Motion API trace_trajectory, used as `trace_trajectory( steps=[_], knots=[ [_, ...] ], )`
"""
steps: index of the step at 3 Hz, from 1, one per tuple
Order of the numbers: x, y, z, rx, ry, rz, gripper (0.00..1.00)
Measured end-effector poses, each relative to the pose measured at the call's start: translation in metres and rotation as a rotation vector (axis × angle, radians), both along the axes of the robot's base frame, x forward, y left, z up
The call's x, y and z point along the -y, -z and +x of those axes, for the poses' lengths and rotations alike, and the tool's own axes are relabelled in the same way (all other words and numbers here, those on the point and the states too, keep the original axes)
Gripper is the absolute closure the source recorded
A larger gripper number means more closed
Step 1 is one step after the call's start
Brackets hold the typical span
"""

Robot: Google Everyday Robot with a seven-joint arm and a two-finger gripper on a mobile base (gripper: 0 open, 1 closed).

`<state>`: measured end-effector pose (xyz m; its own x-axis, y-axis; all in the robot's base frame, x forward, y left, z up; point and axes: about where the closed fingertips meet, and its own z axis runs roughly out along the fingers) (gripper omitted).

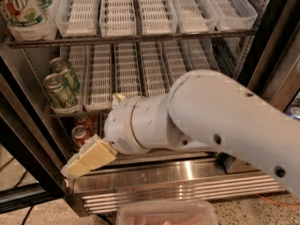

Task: Pick green can from middle shelf of fridge

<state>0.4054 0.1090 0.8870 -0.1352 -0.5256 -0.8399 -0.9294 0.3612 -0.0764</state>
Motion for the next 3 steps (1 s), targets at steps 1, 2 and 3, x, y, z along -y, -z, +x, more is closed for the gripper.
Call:
trace_trajectory(
  steps=[1, 2, 3],
  knots=[
    [-0.023, 0.017, 0.010, -0.011, 0.092, 0.053, 0.00],
    [-0.027, 0.021, 0.036, 0.022, 0.205, 0.103, 0.00],
    [-0.022, 0.012, 0.050, 0.071, 0.258, 0.117, 0.00]
  ],
)
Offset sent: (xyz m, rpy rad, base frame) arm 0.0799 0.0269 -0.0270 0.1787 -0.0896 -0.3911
